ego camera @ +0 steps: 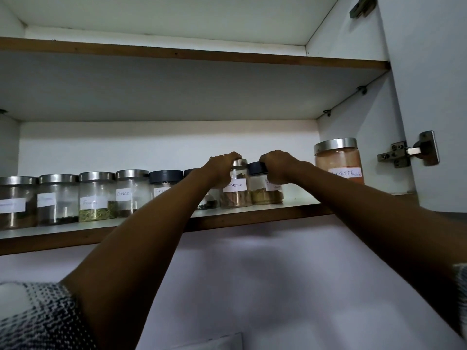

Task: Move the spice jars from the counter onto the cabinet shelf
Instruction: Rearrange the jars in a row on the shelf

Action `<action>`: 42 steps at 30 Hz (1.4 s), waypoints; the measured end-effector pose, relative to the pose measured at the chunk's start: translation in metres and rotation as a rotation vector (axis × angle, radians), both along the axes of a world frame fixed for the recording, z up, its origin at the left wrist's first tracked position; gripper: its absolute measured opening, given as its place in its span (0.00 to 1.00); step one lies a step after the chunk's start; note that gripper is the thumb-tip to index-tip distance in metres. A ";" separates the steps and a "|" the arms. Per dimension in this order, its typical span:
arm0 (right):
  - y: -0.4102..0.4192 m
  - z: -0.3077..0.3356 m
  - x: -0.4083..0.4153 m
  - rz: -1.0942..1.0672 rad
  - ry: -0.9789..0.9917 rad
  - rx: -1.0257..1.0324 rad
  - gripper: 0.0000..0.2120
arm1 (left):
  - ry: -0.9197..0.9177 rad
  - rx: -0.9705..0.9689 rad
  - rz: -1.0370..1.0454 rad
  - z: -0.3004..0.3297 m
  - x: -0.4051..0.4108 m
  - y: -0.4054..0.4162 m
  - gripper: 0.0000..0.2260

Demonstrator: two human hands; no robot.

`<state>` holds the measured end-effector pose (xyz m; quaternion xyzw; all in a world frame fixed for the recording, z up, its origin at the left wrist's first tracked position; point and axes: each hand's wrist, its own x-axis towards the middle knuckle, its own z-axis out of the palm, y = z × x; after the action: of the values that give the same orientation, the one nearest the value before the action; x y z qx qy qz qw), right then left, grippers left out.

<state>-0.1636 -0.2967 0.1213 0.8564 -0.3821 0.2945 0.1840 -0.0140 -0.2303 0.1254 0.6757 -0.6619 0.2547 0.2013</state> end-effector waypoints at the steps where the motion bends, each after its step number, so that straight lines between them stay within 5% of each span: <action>1: -0.002 -0.001 0.003 0.004 -0.001 -0.002 0.14 | 0.000 0.003 0.003 0.000 0.003 -0.003 0.28; 32: -0.043 -0.011 0.033 0.006 0.076 -0.071 0.19 | -0.226 0.165 0.263 0.001 0.034 -0.055 0.40; 42: -0.030 -0.015 0.028 -0.096 0.141 -0.248 0.27 | -0.193 0.098 0.195 -0.009 0.026 -0.035 0.34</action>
<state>-0.1361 -0.3271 0.1060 0.8264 -0.3694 0.2693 0.3288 0.0115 -0.2652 0.1162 0.7180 -0.6212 0.3042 0.0779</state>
